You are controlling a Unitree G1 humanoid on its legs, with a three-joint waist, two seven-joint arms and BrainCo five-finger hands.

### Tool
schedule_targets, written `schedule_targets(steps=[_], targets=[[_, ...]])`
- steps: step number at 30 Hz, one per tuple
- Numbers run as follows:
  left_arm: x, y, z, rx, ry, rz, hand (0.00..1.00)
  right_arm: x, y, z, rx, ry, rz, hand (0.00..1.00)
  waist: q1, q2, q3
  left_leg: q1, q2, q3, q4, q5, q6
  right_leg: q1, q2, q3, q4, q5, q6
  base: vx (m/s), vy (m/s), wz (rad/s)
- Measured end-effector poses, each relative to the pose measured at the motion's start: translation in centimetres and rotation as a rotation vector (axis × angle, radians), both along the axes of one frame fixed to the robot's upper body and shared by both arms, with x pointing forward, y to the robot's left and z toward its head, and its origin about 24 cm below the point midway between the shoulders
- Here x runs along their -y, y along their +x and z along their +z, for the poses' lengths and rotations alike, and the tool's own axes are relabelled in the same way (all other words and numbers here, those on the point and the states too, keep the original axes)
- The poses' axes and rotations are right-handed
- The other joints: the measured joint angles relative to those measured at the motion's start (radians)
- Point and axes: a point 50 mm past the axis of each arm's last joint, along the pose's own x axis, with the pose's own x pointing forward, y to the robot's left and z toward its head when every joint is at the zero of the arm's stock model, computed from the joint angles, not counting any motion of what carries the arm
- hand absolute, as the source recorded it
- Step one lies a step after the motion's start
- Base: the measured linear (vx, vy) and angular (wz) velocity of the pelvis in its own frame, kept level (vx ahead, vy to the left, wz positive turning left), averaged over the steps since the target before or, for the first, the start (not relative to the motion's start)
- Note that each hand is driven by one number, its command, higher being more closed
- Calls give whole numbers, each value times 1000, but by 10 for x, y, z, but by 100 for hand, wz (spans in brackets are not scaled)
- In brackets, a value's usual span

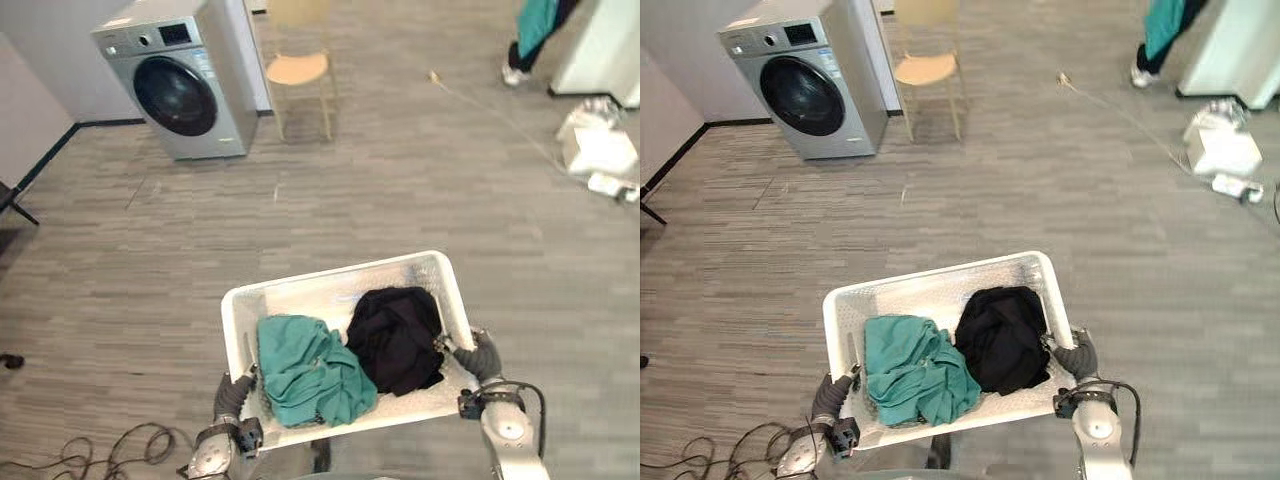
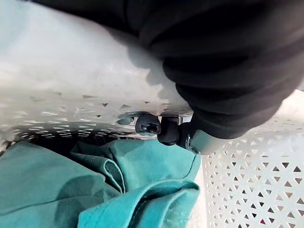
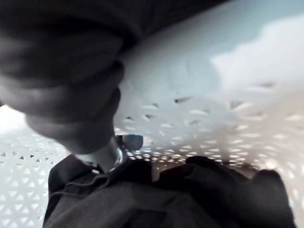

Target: Pick up the laundry basket with both hands and put the clothes into the washing machine.

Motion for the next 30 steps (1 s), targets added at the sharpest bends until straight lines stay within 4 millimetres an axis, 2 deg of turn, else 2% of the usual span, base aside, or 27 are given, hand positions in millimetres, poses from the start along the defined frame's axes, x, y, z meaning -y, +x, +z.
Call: schedule_targets(steps=[1, 2, 3, 4, 5, 6, 7, 8, 9, 11, 12, 13, 14, 15, 16, 17, 18, 20, 22, 23, 24, 25, 26, 27, 28, 29, 30], targets=[[-2, 4, 3, 17, 10, -8, 100, 0, 1, 3, 14, 4, 6, 100, -8, 3, 2, 34, 29, -17, 7, -57, -40, -4, -9, 28, -281, 21, 55, 616, -332, 84], [-3, 6, 5, 27, 18, -10, 100, -1, 1, 6, 23, 6, 8, 100, -14, -10, 2, 57, 30, -26, 10, -93, -78, 8, -24, 34, -430, 49, 81, 523, -316, 82], [-4, 8, 5, 30, 16, -5, 100, 0, 0, 10, 34, -1, 11, 100, -21, -12, 9, 103, 53, -51, 15, -154, -112, 23, -33, 6, -476, 160, 21, 617, -407, 47], [4, 10, 1, 20, -26, 13, 100, 4, 5, 18, 63, -6, -3, 100, -1, 14, 1, 112, 80, -88, 46, -128, -113, 21, -6, 3, -377, 92, 14, 589, -420, 35], [6, 10, 1, 21, -30, 9, 100, 4, 5, 23, 83, -11, -6, 100, -6, 10, 1, 113, 76, -111, 70, -113, -113, 19, 1, 11, -331, 58, 10, 662, -516, 37], [7, 11, 1, 24, -38, 12, 100, 6, 2, 27, 97, -23, 1, 100, -23, 19, -5, 113, 75, -155, 142, -110, -121, 51, 1, -7, -301, -27, -31, 540, -396, 58], [10, 12, 2, 30, -48, 14, 100, 8, -1, 27, 97, -13, -6, 100, -28, 30, -7, 88, 84, -187, 253, -109, -151, 86, 1, -48, -301, -66, -46, 652, -421, 68], [11, 13, 2, 35, -51, 12, 100, 9, -2, 28, 101, -6, -17, 100, -32, 54, -19, 12, 76, -206, 463, -37, -275, 139, 22, -67, -313, -93, -71, 647, -336, 42], [12, 12, 1, 30, -58, 17, 100, 10, -2, 30, 108, -11, -13, 100, -29, 68, -19, -72, 67, -200, 702, 55, -376, 204, 54, -77, -359, -108, -94, 520, -258, 16], [12, 11, 0, 24, -57, 17, 100, 9, -2, 30, 107, -4, -12, 100, -19, 76, -10, -185, 62, -132, 1010, 49, -350, 328, 96, -73, -444, -116, -122, 440, -167, -17], [11, 10, 0, 23, -56, 17, 100, 9, -2, 30, 107, -3, -10, 100, -12, 75, -7, -215, 64, -99, 1059, 33, -322, 368, 105, -64, -473, -115, -124, 472, -135, -34], [12, 11, 0, 25, -57, 17, 100, 9, -1, 31, 110, -6, -9, 100, 5, 68, -5, -290, 69, -25, 1081, -14, -244, 434, 108, -47, -529, -115, -127, 448, -108, -37], [12, 11, 1, 28, -58, 18, 100, 9, 0, 34, 118, -8, -5, 100, 11, 65, -6, -349, 82, 28, 1033, -48, -190, 473, 107, -30, -568, -115, -126, 520, -106, -54], [12, 11, 1, 31, -69, 24, 100, 9, 2, 38, 128, -16, 7, 100, 20, 62, -8, -408, 73, 83, 851, -78, -143, 517, 98, -1, -620, -115, -125, 437, -68, -52], [12, 12, 1, 37, -77, 27, 100, 10, 4, 39, 133, -13, 11, 100, 27, 62, -8, -423, 62, 94, 724, -83, -136, 530, 90, 9, -643, -118, -121, 476, -19, -67], [14, 12, 2, 48, -83, 30, 100, 11, 6, 40, 137, -15, 14, 100, 33, 64, -10, -422, 40, 97, 429, -71, -152, 567, 78, 37, -678, -130, -108, 535, 37, -64], [15, 13, 2, 50, -88, 32, 100, 12, 8, 41, 140, -22, 18, 100, 29, 69, -12, -426, 30, 116, 196, -17, -169, 599, 75, 58, -688, -153, -97, 561, 63, -65], [16, 12, 0, 40, -91, 31, 100, 14, 7, 37, 124, -19, 13, 100, 30, 60, -18, -421, 10, 139, 128, 136, -141, 640, 59, 99, -678, -183, -70, 626, 132, -52], [15, 18, 0, 37, -83, 17, 100, 15, 9, 32, 105, -6, -13, 100, 1, 8, -43, -406, -49, 185, 191, 133, -66, 634, -13, 151, -564, -179, -31, 748, 137, -12], [16, 20, 0, 41, -84, 14, 100, 16, 11, 31, 103, -4, -17, 100, -3, 3, -39, -407, -51, 195, 224, 115, -46, 619, -12, 155, -512, -158, 3, 659, 108, 15], [17, 25, 1, 44, -78, 3, 100, 16, 13, 27, 94, 19, -41, 100, -1, -3, -24, -431, -50, 222, 348, 74, -30, 597, 14, 139, -392, -71, 75, 538, 153, 20], [16, 23, 0, 34, -69, 0, 100, 16, 11, 23, 80, 25, -52, 100, -7, -18, -33, -358, -84, 228, 241, 79, -48, 540, 16, 92, -218, 51, 149, 463, 159, 29], [16, 24, 0, 35, -65, -3, 100, 16, 10, 22, 77, 25, -51, 100, -21, -17, -33, -297, -83, 227, 166, 36, -15, 497, 21, 65, -114, 124, 160, 388, 123, 68], [11, 32, 4, 51, -42, -17, 100, 12, 11, 19, 72, 47, -55, 100, -38, -53, -35, -247, -118, 195, 108, 36, -13, 384, -2, 51, 53, 71, 73, 398, 8, 62], [11, 39, 8, 71, -36, -24, 100, 12, 18, 23, 95, 50, -58, 100, -43, -31, -16, -216, -111, 171, 72, 33, -11, 252, 0, 20, 97, -22, 2, 519, -42, 73], [12, 46, 11, 88, -34, -33, 100, 14, 19, 26, 108, 51, -66, 100, -58, -1, 4, -183, -95, 141, 40, 33, -11, 179, 9, -3, 50, -69, -31, 434, -74, 54], [15, 53, 13, 100, -34, -51, 100, 18, 16, 25, 105, 54, -88, 100, -64, 28, 23, -140, -72, 116, 3, 33, -11, 120, 22, -5, -41, -91, -31, 366, -64, 57]])
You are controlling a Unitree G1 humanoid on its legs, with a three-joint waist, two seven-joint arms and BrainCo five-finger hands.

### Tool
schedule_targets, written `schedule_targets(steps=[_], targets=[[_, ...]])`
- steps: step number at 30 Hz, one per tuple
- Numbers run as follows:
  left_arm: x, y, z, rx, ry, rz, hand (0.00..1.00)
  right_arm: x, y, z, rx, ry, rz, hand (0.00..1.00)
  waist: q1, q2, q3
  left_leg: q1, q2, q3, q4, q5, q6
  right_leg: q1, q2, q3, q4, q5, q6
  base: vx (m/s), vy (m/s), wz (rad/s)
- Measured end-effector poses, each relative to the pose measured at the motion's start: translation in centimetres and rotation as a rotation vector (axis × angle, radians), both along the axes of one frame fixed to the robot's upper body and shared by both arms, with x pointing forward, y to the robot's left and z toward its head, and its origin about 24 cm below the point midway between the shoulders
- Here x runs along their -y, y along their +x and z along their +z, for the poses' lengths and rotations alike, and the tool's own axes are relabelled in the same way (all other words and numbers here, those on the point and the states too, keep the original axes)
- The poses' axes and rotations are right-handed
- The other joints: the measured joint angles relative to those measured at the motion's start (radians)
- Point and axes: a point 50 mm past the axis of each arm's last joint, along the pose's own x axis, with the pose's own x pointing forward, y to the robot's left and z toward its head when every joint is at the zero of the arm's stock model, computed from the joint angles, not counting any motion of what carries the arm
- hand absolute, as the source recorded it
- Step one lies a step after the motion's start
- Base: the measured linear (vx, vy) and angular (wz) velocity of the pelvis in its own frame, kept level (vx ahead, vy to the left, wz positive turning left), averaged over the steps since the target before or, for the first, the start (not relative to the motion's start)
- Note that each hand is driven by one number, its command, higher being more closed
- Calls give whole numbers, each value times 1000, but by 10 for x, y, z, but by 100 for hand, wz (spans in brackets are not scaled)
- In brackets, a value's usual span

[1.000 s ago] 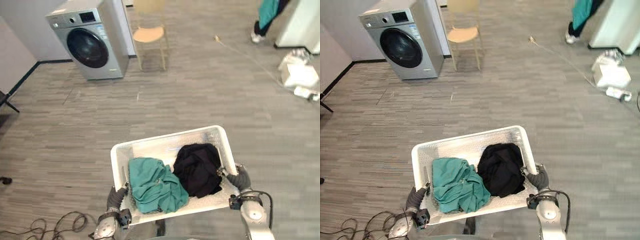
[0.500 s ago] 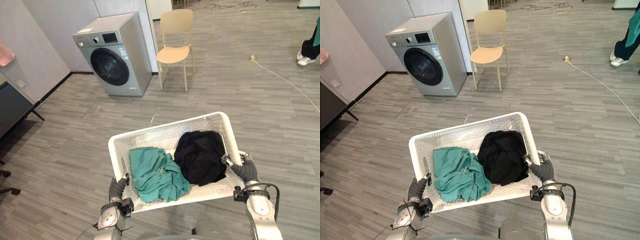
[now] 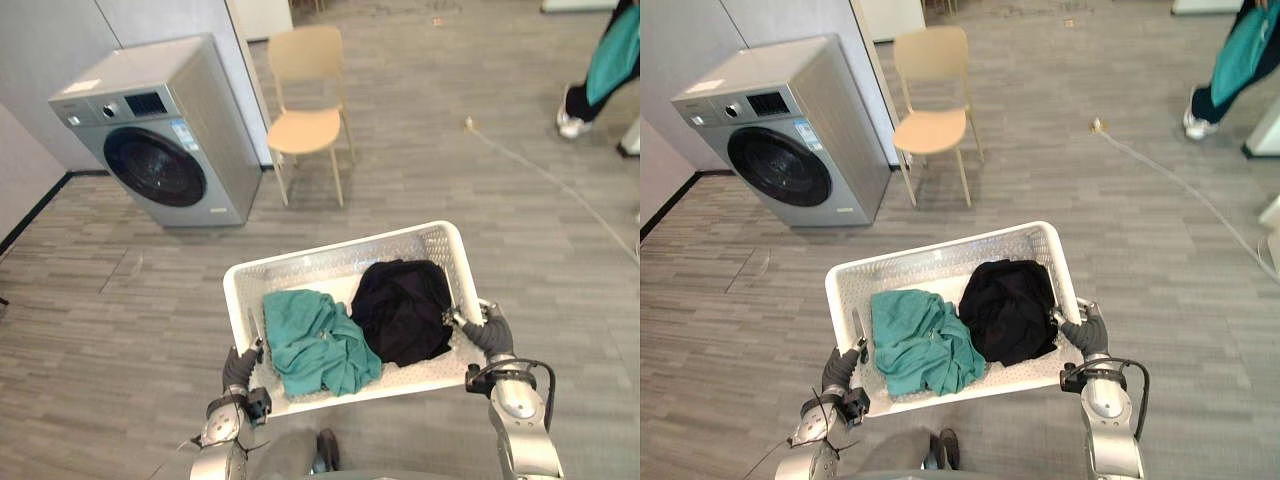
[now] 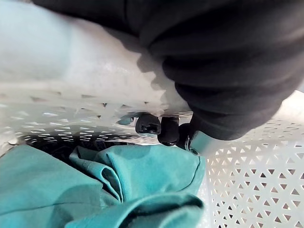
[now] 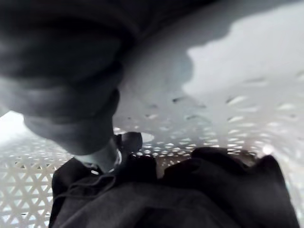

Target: Pick up the laundry basket with both hands and put the clothes into the washing machine.

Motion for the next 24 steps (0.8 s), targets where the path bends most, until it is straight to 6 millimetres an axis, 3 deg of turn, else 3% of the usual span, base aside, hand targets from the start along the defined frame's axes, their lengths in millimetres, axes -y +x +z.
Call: schedule_targets(steps=[1, 2, 3, 4, 5, 9, 11, 12, 13, 14, 16, 18, 20, 22, 23, 24], targets=[[1, 3, 1, 4, 4, -10, 100, 2, -3, -1, -5, 5, -12, 100, -4, 9, 5, 26, 12, -12, -24, 0, 0, -28, 0, -3, -74, 0, 1, 474, -165, 81], [2, 9, 5, 19, 29, -46, 100, 2, -10, -1, 6, 24, -46, 100, -17, 9, 8, 81, 30, -36, -61, -20, -29, -74, -22, -20, -303, 42, 8, 478, -201, 84], [3, 13, 8, 31, 42, -63, 100, 2, -15, 2, 19, 31, -65, 100, -18, -7, 11, 96, 31, -50, -55, -45, -49, -79, -42, -5, -449, 108, 17, 453, -231, 85], [5, 14, 8, 34, 42, -71, 100, 3, -20, 1, 16, 32, -80, 100, -22, -15, 12, 109, 32, -62, -43, -72, -65, -74, -55, -11, -473, 202, 34, 445, -288, 62], [14, 14, 8, 36, 28, -88, 100, 11, -27, 2, 16, 14, -117, 100, -32, -4, 11, 117, 59, -50, 6, -108, -77, -54, -55, -44, -431, 191, -1, 440, -290, 49], [28, 15, 8, 40, 23, -119, 100, 21, -33, 3, 17, 12, -169, 100, -45, 7, 9, 164, 83, 1, 21, -62, -151, -24, -58, -85, -367, 112, -49, 453, -264, 26], [30, 11, 5, 27, 14, -118, 100, 23, -36, 2, 6, 4, -167, 100, -44, 7, 10, 136, 92, 14, 193, -40, -186, 44, -54, -88, -395, 78, -55, 432, -244, 3], [30, 5, 3, 15, 5, -110, 100, 23, -37, 4, 6, -7, -158, 100, -42, 9, 14, 83, 104, 25, 387, -16, -224, 97, -44, -86, -410, 50, -60, 283, -135, -8], [31, -1, 0, 3, -10, -100, 100, 24, -38, 7, 9, -24, -142, 100, -34, 28, 14, 22, 129, 26, 595, -19, -226, 138, -22, -80, -426, 23, -71, 275, -107, -21], [31, -4, -1, 0, -13, -93, 100, 23, -37, 8, 12, -28, -131, 100, -26, 35, 14, -6, 139, 38, 677, -23, -226, 154, -14, -71, -427, 11, -76, 261, -53, -44], [28, -10, -2, -9, -12, -82, 100, 21, -38, 7, 7, -28, -113, 100, -7, 39, 13, -91, 218, 167, 781, -62, -165, 215, -10, -45, -455, -11, -68, 261, -22, -38], [28, -9, -2, -8, -14, -83, 100, 21, -40, 9, 10, -32, -115, 100, 7, 36, 14, -119, 262, 243, 683, -77, -140, 242, -25, -39, -472, -13, -65, 251, 25, -26], [33, -8, 0, 2, -34, -82, 100, 25, -39, 16, 32, -58, -110, 100, 11, 36, 14, -146, 266, 264, 359, -71, -148, 272, -57, -26, -490, -26, -42, 381, 98, -22], [36, -5, 1, 11, -42, -90, 100, 29, -37, 20, 45, -67, -114, 100, 7, 35, 13, -146, 235, 211, 120, -42, -183, 289, -76, -21, -492, -42, -12, 291, 109, 0], [37, -2, 4, 22, -43, -97, 100, 32, -35, 20, 45, -67, -121, 100, 7, 41, 10, -167, 222, 148, 14, -13, -230, 310, -77, -11, -505, -52, 5, 389, 189, -5], [37, -1, 4, 26, -42, -99, 100, 32, -32, 19, 48, -64, -120, 100, 8, 44, 7, -181, 217, 100, -15, 2, -251, 329, -76, 3, -522, -59, 18, 484, 286, -38]])
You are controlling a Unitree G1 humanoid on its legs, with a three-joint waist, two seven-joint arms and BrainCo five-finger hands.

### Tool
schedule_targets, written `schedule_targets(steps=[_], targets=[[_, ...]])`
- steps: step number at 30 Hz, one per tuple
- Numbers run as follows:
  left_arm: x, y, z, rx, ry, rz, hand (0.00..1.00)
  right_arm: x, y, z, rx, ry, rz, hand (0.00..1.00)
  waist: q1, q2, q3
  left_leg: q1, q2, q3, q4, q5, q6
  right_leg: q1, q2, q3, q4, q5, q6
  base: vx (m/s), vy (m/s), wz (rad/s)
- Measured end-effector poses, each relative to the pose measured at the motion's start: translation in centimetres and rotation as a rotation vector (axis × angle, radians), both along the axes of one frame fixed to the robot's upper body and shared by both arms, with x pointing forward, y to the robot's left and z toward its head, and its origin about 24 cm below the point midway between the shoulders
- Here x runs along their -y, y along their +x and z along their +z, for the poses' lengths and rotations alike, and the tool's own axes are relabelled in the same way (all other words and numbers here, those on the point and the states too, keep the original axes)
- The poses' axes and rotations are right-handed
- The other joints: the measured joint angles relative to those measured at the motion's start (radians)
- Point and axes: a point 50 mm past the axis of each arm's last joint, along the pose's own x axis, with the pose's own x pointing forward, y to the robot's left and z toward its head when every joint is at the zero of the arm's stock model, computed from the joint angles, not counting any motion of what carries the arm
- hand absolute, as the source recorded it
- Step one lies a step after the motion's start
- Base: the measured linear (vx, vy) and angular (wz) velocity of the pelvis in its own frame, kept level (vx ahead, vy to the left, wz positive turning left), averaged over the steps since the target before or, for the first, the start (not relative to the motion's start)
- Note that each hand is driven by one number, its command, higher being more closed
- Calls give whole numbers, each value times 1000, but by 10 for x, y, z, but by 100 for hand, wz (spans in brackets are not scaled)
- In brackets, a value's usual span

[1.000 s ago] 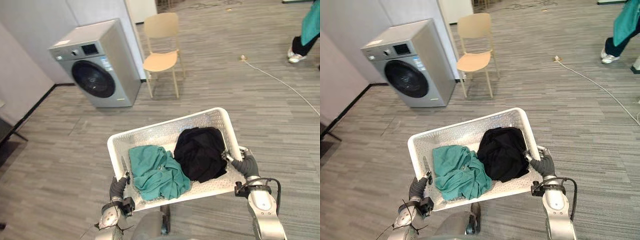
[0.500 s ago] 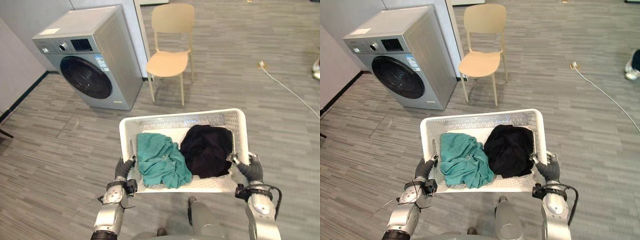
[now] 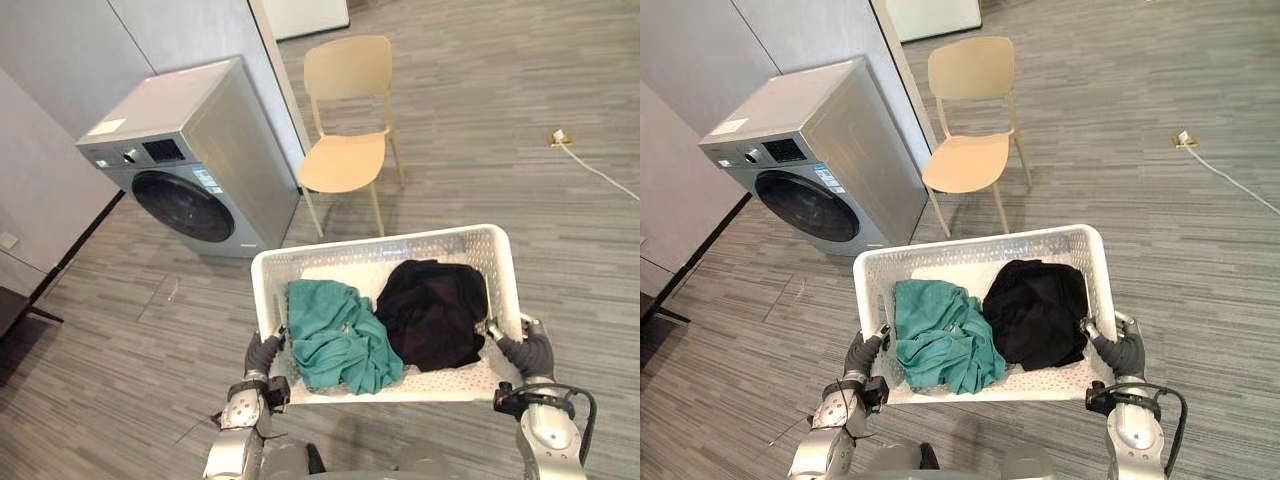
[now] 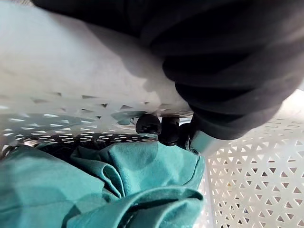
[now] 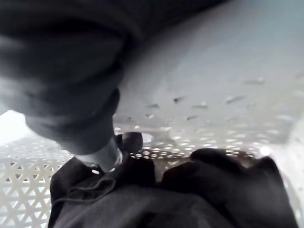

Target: Pick up the laundry basket with both hands and put the clothes into the washing machine.

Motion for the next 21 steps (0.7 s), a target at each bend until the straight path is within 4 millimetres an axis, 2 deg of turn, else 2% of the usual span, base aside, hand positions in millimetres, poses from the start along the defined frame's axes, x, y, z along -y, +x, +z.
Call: schedule_targets(steps=[1, 3, 4, 5, 6, 7, 9, 10, 11, 12, 13, 14, 15, 16, 17, 18, 19, 21], targets=[[0, 0, 0, 0, 0, 1, 100, 0, 5, 0, 6, -1, 4, 100, 4, 8, -5, -4, -4, -30, -24, 28, -2, 37, -1, 29, -38, -7, 13, 514, 384, -68], [0, 0, 0, 3, -9, 4, 100, 1, 6, 1, 8, -4, 4, 100, 3, 29, -23, -10, -31, -37, -51, 121, 54, 80, -16, 61, -81, -30, 55, 475, 411, -72], [-3, 3, 0, 8, 6, 1, 100, -2, 6, -5, -1, 26, -8, 100, 1, 8, -46, -16, -73, -37, -23, 178, 51, 82, -60, 90, -73, -47, 89, 529, 404, -34], [-3, 7, 1, 13, 14, -7, 100, -2, 5, -6, 1, 41, -23, 100, -5, -3, -61, -19, -105, -21, -15, 186, 68, 69, -95, 96, -62, -33, 118, 603, 451, -22], [0, 15, 6, 34, 32, -33, 100, 1, 3, -8, -2, 52, -51, 100, -20, 0, -67, -31, -133, 2, -10, 159, 111, 21, -122, 126, -6, 31, 217, 492, 345, 7], [0, 17, 7, 41, 39, -38, 100, 1, 4, -8, 4, 61, -56, 100, -25, -1, -66, -29, -141, 9, -10, 149, 125, 2, -123, 142, 32, 58, 231, 444, 342, 3], [-3, 23, 10, 54, 73, -63, 100, -2, 1, -14, -6, 99, -87, 100, -24, -7, -62, 44, -139, 9, -44, 122, 164, -110, -81, 202, 300, 186, 256, 434, 282, -1], [-4, 23, 10, 54, 79, -63, 100, -3, 2, -16, -9, 109, -88, 100, -24, -12, -58, 87, -138, 10, -56, 118, 170, -131, -61, 204, 353, 166, 239, 327, 165, -3], [-5, 23, 10, 55, 81, -62, 100, -4, 2, -18, -12, 115, -90, 100, -25, -14, -55, 112, -136, 8, -61, 112, 178, -139, -40, 222, 370, 147, 239, 254, 82, 14], [-6, 24, 11, 63, 90, -63, 100, -6, 1, -20, -14, 125, -93, 100, -34, -21, -52, 149, -132, 0, -66, 102, 191, -163, 16, 277, 393, 115, 239, 209, 0, 25], [-8, 25, 12, 73, 97, -65, 100, -7, 1, -20, -3, 133, -93, 100, -42, -25, -49, 173, -126, -12, -78, 77, 212, -222, 61, 299, 402, 89, 200, 198, -36, 32], [-9, 26, 13, 77, 102, -65, 100, -8, 1, -20, 4, 134, -93, 100, -50, -24, -48, 178, -119, -22, -82, 59, 203, -260, 82, 298, 397, 76, 177, 191, -103, 29], [-9, 30, 15, 90, 109, -69, 100, -10, 0, -21, 9, 143, -95, 100, -55, -45, -32, 189, -118, -29, -85, 29, 167, -332, 104, 293, 354, 60, 146, 172, -172, 23], [-10, 34, 13, 84, 117, -74, 100, -11, 1, -21, 12, 150, -99, 100, -54, -76, -7, 200, -127, -33, -80, 2, 138, -372, 94, 271, 227, 61, 132, 154, -197, 21], [-8, 33, 10, 70, 111, -75, 100, -9, 1, -21, 9, 144, -101, 100, -57, -72, 6, 200, -125, -39, -73, -10, 125, -362, 88, 242, 194, 67, 77, 139, -174, 26], [-2, 30, 4, 37, 85, -75, 100, -4, 1, -20, 1, 129, -110, 100, -75, -47, 15, 195, -105, -49, -69, 2, 127, -329, 106, 202, 140, 103, 33, 221, -144, 47], [2, 27, 1, 19, 88, -97, 100, -1, -7, -26, -34, 138, -139, 100, -88, -36, 13, 209, -92, -42, -93, 54, 119, -306, 103, 155, 123, 112, 19, 200, -100, 53], [2, 22, -1, 9, 91, -97, 100, -2, -12, -28, -42, 144, -151, 100, -87, -42, 13, 259, -83, -43, -136, 91, 115, -274, 108, 131, 130, 110, 12, 196, -150, 40]])
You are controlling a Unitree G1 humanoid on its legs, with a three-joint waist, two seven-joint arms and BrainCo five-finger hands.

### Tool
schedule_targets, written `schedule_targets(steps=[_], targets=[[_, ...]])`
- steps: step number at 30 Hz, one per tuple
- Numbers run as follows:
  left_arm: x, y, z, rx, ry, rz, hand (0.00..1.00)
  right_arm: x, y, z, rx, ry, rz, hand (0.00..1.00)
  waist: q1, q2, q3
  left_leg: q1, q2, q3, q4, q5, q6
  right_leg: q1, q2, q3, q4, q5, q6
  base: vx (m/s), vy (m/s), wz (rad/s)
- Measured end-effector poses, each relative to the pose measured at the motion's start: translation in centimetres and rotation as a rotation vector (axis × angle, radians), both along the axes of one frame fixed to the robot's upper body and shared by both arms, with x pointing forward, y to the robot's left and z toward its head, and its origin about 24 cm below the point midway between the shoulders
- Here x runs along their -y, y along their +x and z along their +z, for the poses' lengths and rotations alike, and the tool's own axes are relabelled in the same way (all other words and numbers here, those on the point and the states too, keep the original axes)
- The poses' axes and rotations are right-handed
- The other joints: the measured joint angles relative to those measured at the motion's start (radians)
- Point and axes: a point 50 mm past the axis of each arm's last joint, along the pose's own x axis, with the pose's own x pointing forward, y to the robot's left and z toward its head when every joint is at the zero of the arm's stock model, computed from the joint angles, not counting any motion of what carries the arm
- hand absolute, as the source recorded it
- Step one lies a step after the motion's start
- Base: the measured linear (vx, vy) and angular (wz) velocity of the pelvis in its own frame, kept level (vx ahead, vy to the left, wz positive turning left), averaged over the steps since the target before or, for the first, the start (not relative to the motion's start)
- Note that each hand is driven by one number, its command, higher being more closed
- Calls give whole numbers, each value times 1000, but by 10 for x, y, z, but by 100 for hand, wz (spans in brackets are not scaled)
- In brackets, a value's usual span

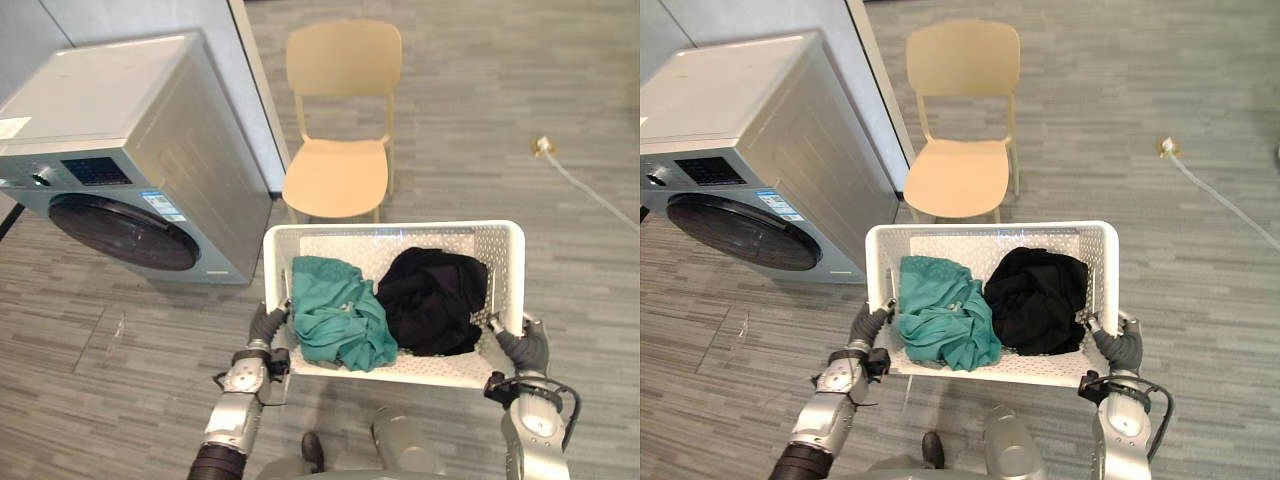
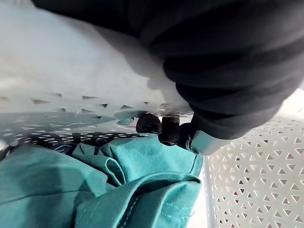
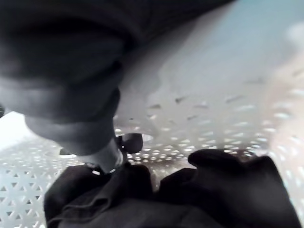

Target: Pick up the laundry basket with both hands and put the clothes into the washing machine.

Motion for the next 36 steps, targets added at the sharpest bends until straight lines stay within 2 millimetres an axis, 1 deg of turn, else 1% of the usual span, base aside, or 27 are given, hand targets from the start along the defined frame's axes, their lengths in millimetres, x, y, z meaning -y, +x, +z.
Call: schedule_targets(steps=[1, 2, 3, 4, 5, 6, 7, 8, 9, 11, 12, 14, 16, 18, 19, 20, 21, 22, 25, 26, 27, 28, 29, 31, 33, 35, 36], targets=[[0, -1, 0, 2, -2, 1, 100, 1, -2, 0, -5, -4, -1, 100, 0, 0, 0, 7, 2, 0, 8, 0, -1, 19, -6, -20, -7, -9, -16, 186, -196, 49], [3, 0, 3, 13, -12, 1, 100, 1, -5, 5, 10, -18, -1, 100, -4, -2, 1, 1, -1, 5, 71, -10, -14, 61, -27, -50, -26, -30, -49, 93, -119, 56], [4, 0, 6, 24, -21, 3, 100, 1, -5, 10, 26, -26, 0, 100, -6, 0, 5, -37, 6, 28, 202, -39, -42, 91, -39, -63, -36, -36, -50, 98, -129, 65], [5, -1, 11, 47, -31, 8, 100, 3, -7, 18, 52, -46, 9, 100, 0, 3, 13, -134, 32, 65, 467, -41, -63, 137, -45, -74, -52, -44, -60, 106, -94, 26], [5, -4, 16, 71, -45, 16, 100, 2, -10, 28, 86, -55, 18, 100, 16, 12, 14, -215, 64, 82, 694, 16, -88, 171, -47, -72, -55, -64, -75, 102, -69, 3], [5, -5, 18, 83, -52, 23, 100, 1, -11, 32, 99, -64, 27, 100, 20, 17, 14, -246, 78, 88, 783, 35, -88, 184, -47, -69, -56, -77, -85, 113, -18, -28], [4, -8, 22, 102, -59, 29, 100, 0, -13, 40, 122, -81, 38, 100, 38, 21, 14, -295, 108, 122, 933, 22, -81, 215, -50, -49, -55, -100, -104, 128, 28, -48], [3, -10, 26, 123, -61, 38, 100, -1, -15, 45, 140, -88, 47, 100, 52, 20, 14, -320, 131, 159, 1001, -2, -45, 234, -57, -22, -56, -114, -112, 163, 42, -56], [3, -9, 27, 131, -65, 38, 100, -1, -16, 48, 153, -92, 46, 100, 61, 20, 14, -333, 143, 177, 1008, -14, -28, 240, -62, -10, -56, -117, -112, 217, 69, -59], [5, -8, 29, 140, -74, 39, 100, 0, -17, 51, 164, -101, 42, 100, 65, 17, 13, -361, 177, 227, 948, -36, -6, 247, -77, 14, -60, -121, -108, 227, 85, -40], [6, -9, 29, 137, -79, 39, 100, 1, -17, 51, 162, -108, 44, 100, 65, 12, 14, -366, 192, 250, 851, -36, -6, 255, -92, 27, -67, -121, -107, 283, 121, -37], [7, -9, 28, 136, -81, 36, 100, 2, -17, 52, 160, -116, 44, 100, 65, -3, 10, -359, 179, 260, 635, -34, -7, 265, -123, 40, -76, -130, -75, 321, 152, -29], [12, -8, 29, 137, -94, 29, 100, 6, -19, 54, 166, -130, 27, 100, 64, -16, 7, -313, 110, 223, 269, -22, -12, 294, -167, 61, -75, -170, -2, 421, 250, -13], [15, -9, 29, 136, -99, 19, 100, 10, -17, 54, 165, -144, 19, 100, 66, -12, 4, -308, 66, 168, 100, 0, -44, 314, -183, 91, -68, -193, 40, 433, 322, -20], [16, -9, 28, 132, -100, 20, 100, 12, -14, 50, 150, -143, 21, 100, 67, 2, -5, -303, 48, 126, 21, 24, -53, 323, -179, 117, -60, -206, 65, 551, 452, -32], [15, -10, 27, 125, -98, 20, 100, 13, -12, 49, 145, -144, 23, 100, 68, 8, -11, -301, 48, 95, -1, 86, -50, 329, -177, 134, -61, -212, 76, 560, 470, -44], [13, -9, 22, 106, -81, 18, 100, 11, -7, 35, 117, -93, 9, 100, 64, -23, -26, -300, 9, 81, 41, 184, -46, 343, -211, 187, -64, -204, 112, 458, 339, -31], [11, -6, 20, 92, -64, 8, 100, 11, -4, 26, 86, -69, 6, 100, 61, -31, -29, -346, 1, 66, 138, 134, -30, 340, -224, 239, -87, -134, 209, 448, 318, -28], [4, -7, 17, 76, -36, 10, 100, 7, 9, 22, 80, -38, 21, 100, 71, -32, -29, -461, 35, 39, 416, 66, -7, 355, -220, 312, -157, 57, 205, 399, 276, -43], [5, -7, 16, 71, -42, 13, 100, 8, 11, 21, 73, -54, 23, 100, 89, -27, -37, -511, 20, 49, 461, 22, -50, 365, -221, 313, -174, 143, 205, 326, 360, -58], [7, -7, 16, 75, -52, 16, 100, 11, 12, 21, 70, -67, 28, 100, 90, -14, -54, -468, -3, 48, 340, 37, -41, 358, -233, 313, -162, 182, 238, 352, 467, -55], [3, -6, 17, 79, -35, 17, 100, 8, 15, 18, 68, -47, 27, 100, 85, -28, -85, -438, -29, 91, 305, -21, 59, 353, -249, 315, -130, 196, 238, 348, 444, -36], [0, 2, 22, 102, -13, 23, 100, 6, 22, 16, 75, -24, 27, 100, 87, -53, -92, -440, -56, 121, 311, -31, 90, 303, -258, 348, -60, 242, 249, 303, 340, -24], [-2, 11, 30, 134, 2, 29, 100, 2, 33, 18, 94, -6, 37, 100, 88, -44, -89, -420, -55, 124, 281, -36, 98, 226, -227, 372, 49, 310, 255, 267, 243, -28], [-5, 12, 28, 124, 5, 43, 100, 1, 36, 17, 96, 3, 50, 100, 92, -33, -82, -325, -54, 125, 216, -42, 107, 177, -184, 363, 147, 206, 251, 202, 185, -31], [-5, 13, 27, 125, 4, 48, 100, 0, 35, 17, 96, 4, 50, 100, 88, -18, -75, -267, -42, 127, 177, -42, 106, 127, -162, 341, 197, 149, 237, 67, 32, -25], [-5, 18, 31, 143, 7, 43, 100, 0, 36, 18, 106, 1, 52, 100, 79, 3, -61, -236, -19, 117, 134, -43, 105, 45, -130, 312, 198, 90, 219, 7, -49, -12]])
